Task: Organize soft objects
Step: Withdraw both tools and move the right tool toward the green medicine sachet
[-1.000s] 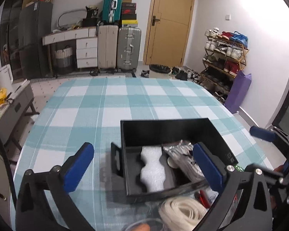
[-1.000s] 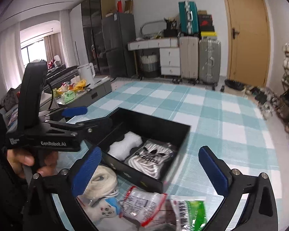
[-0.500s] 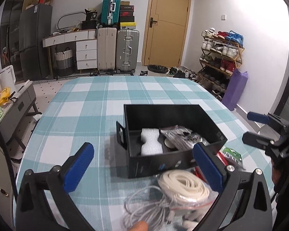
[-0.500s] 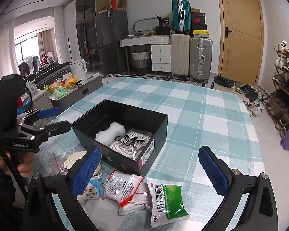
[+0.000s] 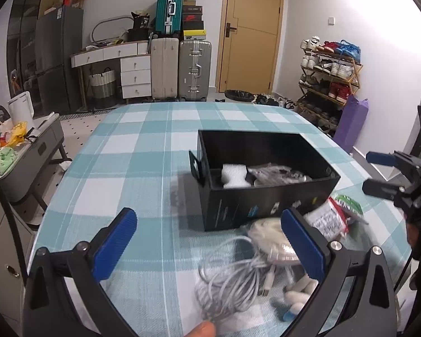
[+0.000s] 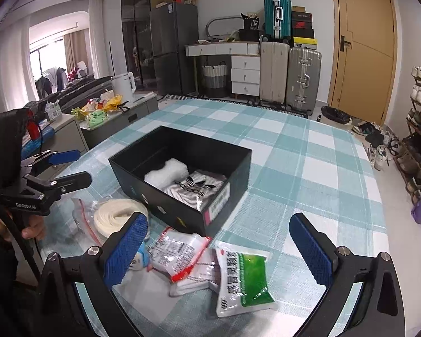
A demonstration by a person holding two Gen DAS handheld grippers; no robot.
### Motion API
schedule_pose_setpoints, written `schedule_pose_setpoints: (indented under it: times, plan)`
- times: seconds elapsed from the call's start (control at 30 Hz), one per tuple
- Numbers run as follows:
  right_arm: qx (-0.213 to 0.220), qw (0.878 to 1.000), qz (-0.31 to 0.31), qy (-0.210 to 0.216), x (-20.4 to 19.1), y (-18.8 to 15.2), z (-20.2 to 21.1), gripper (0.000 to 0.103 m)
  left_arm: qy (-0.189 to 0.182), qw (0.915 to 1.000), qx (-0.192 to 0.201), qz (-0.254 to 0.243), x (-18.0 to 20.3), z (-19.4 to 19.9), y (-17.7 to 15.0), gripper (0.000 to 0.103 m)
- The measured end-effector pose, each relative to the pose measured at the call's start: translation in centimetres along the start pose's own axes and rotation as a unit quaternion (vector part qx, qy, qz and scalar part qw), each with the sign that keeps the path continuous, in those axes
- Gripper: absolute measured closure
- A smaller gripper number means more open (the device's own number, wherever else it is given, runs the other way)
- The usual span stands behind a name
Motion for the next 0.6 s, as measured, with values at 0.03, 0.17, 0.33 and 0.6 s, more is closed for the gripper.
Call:
schedule_pose_setpoints:
  times: [0.03, 0.17, 0.33, 0.6]
  plan:
    - [-0.001, 1.000, 0.001, -0.002, 0.1, -0.1, 0.0, 0.000, -0.003, 1.0000, -0.002, 0.001, 0.1, 0.0, -0.3, 0.000]
    - [-0.007, 1.000, 0.005, -0.012, 0.7, -0.4, 0.1, 0.000, -0.006, 1.0000, -0.003, 0.005, 0.2, -0.1, -1.1, 0.000]
    - [-0.017, 1.000, 0.007, -0.024, 1.3, -0.8, 0.0, 0.000, -0.012, 0.9999, -0.006, 0.004, 0.5, -0.5, -1.6, 0.000]
    - [-0.027, 0.999, 0.011, -0.030, 1.8, -1.3, -0.3, 0.000, -0.013, 0.9997, -0.013, -0.016, 1.5, -1.0, -2.6, 0.000]
Point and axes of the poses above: each gripper's, at about its wrist camera, not at the fingertips, and z roughly against the way its jaws point, x to its right, y to its top, the point moved 9 cm from there along -z, roughly the way its jaws point, and after that the axes turned 11 degrees about -z, right-handed, at the moved point
